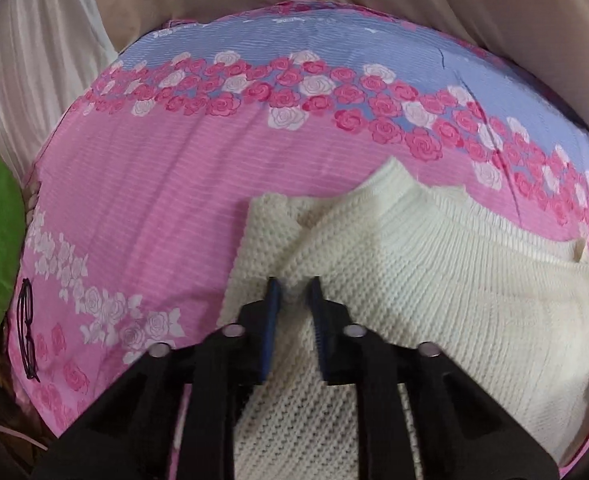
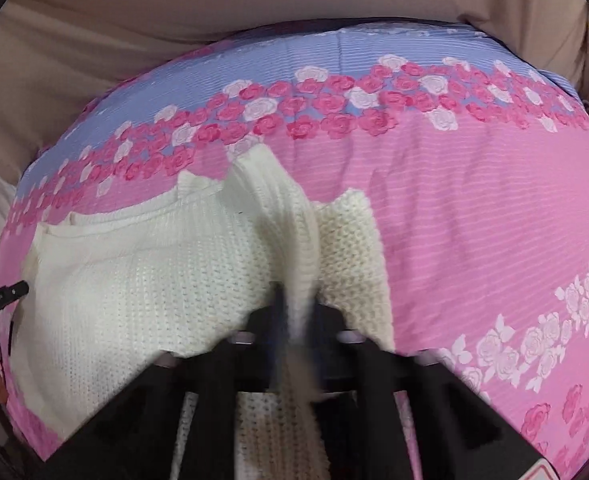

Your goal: Fold small clothes

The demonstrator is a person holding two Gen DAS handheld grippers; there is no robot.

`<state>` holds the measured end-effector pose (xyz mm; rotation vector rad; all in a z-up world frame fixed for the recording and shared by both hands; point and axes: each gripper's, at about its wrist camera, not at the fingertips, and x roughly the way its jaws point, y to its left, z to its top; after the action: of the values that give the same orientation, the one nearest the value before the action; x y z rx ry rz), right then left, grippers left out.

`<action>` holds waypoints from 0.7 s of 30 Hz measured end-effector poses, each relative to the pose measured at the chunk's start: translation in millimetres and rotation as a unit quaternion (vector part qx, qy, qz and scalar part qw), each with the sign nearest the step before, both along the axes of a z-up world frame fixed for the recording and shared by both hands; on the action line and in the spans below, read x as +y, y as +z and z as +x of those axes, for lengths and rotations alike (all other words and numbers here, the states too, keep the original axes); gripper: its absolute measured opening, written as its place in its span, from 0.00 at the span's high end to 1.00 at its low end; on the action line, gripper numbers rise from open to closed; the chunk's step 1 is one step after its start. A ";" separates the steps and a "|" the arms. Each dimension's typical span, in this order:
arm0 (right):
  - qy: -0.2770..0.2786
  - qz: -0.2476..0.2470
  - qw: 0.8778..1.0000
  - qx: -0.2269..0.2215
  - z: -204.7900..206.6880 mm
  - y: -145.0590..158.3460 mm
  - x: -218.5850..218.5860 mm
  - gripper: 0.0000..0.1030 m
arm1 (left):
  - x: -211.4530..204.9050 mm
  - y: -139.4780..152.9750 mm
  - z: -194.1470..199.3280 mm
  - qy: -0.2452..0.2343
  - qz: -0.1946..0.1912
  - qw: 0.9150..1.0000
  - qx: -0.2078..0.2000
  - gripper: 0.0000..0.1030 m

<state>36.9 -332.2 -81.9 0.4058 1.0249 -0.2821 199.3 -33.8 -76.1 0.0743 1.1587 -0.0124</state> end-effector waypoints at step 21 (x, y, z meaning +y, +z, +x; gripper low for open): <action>0.101 -0.001 0.993 -0.054 -57.2 44.2 131.7 0.89 | -2.2 -9.7 -116.8 -0.027 -0.016 0.999 0.045 0.97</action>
<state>-20.2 -200.4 -37.7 0.3089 0.9516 -0.0799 82.5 -36.0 -85.7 0.0777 1.2453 -0.0821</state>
